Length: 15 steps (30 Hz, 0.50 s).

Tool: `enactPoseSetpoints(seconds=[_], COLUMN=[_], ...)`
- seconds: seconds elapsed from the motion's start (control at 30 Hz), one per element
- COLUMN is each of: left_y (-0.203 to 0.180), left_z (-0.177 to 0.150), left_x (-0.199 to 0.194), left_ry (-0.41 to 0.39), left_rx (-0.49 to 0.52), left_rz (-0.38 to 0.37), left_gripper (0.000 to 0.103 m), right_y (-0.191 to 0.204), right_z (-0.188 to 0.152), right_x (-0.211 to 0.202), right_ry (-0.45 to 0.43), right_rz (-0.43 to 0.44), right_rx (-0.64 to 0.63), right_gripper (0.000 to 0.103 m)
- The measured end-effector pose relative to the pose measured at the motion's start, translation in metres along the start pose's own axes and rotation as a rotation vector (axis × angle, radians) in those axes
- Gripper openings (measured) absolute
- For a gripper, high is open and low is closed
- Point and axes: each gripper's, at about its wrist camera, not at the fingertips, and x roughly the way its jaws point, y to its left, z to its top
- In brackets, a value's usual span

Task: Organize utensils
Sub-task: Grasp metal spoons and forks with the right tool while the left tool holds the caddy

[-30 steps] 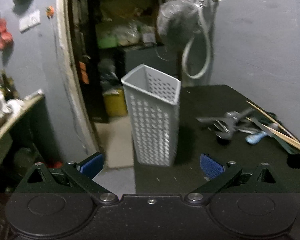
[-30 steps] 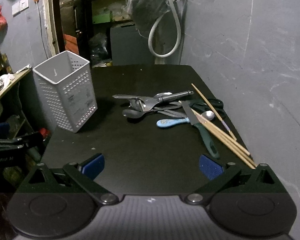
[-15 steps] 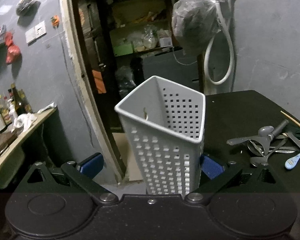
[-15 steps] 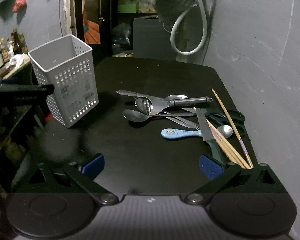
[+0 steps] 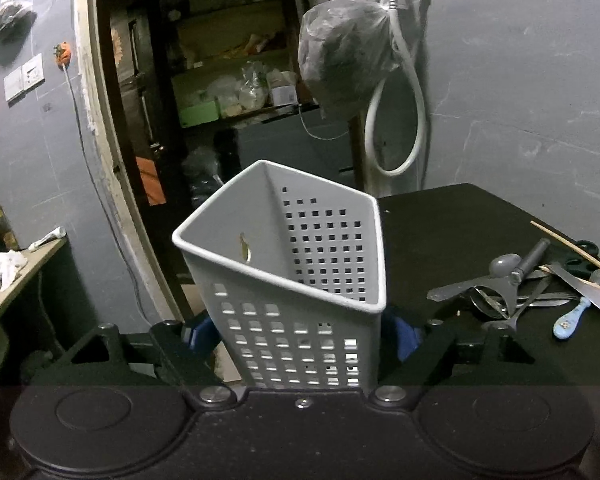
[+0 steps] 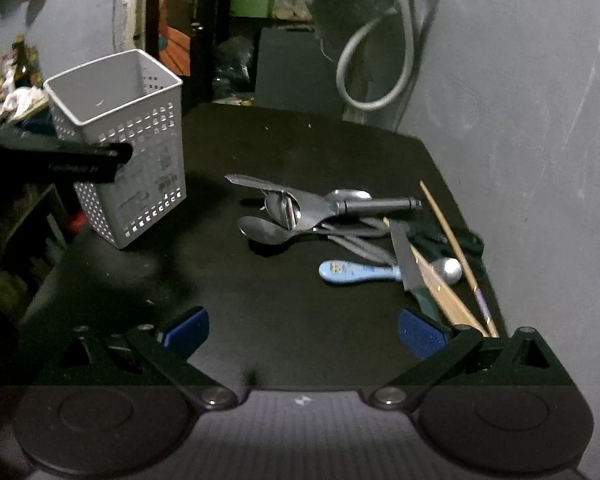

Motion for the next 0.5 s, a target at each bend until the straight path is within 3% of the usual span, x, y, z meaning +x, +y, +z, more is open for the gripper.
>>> enactPoseSetpoints(seconds=[0.3,0.5], left_y=[0.0,0.001], left_z=[-0.001,-0.004], left_x=[-0.006,-0.019], left_ry=[0.003,0.014], left_rx=[0.0,-0.002], left_rz=[-0.005,-0.004], left_gripper=[0.083,0.083], right_y=[0.035,0.049], right_z=[0.0,0.004], right_x=[0.04,0.071], right_ry=[-0.141,-0.201], right_rz=[-0.118,-0.095], right_rx=[-0.344,-0.453], right_gripper=[0.103,0.097])
